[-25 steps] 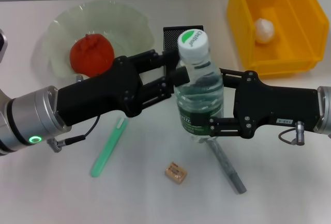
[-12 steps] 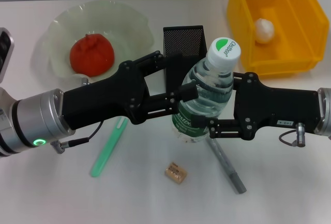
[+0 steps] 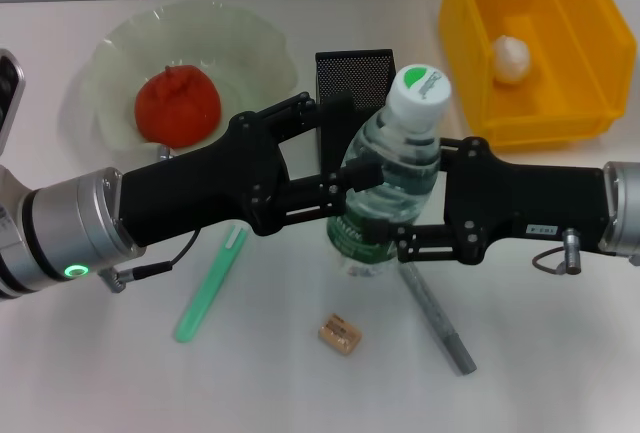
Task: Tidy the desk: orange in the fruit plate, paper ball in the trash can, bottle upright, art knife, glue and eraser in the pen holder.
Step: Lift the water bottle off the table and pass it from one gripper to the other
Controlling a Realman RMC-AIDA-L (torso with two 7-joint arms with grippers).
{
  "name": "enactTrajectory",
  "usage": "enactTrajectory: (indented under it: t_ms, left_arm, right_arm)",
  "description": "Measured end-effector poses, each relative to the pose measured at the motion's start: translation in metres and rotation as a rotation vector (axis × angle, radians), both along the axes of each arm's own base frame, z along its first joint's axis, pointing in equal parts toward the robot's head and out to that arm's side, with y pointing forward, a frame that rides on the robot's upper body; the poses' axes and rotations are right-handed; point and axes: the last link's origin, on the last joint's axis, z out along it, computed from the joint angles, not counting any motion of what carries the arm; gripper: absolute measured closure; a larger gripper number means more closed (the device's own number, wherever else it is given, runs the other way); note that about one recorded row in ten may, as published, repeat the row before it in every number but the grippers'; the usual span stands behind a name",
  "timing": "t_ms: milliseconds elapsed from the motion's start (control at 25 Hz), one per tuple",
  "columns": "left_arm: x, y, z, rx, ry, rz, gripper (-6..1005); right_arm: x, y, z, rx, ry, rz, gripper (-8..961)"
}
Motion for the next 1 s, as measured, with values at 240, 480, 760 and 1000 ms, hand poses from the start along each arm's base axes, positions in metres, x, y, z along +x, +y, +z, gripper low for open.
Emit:
enactTrajectory:
  t_ms: [240, 480, 760, 1000]
  left_arm:
    - [0.001, 0.003, 0.0, 0.004, 0.013, -0.001, 177]
    - [0.0, 0.004, 0.0, 0.005, 0.021, 0.004, 177]
    - [0.001, 0.003, -0.003, 0.0, 0.024, 0.001, 178]
    - [0.0, 0.002, -0.003, -0.004, 0.026, 0.005, 178]
  right_arm:
    - [-0.006, 0.0, -0.005, -0.076, -0.079, 0.019, 193]
    - [-0.008, 0.0, -0.005, -0.106, -0.131, 0.006, 194]
    - [-0.013, 0.003, -0.002, -0.103, -0.158, 0.021, 194]
    - [-0.017, 0.005, 0.0, -0.108, -0.172, 0.02, 194]
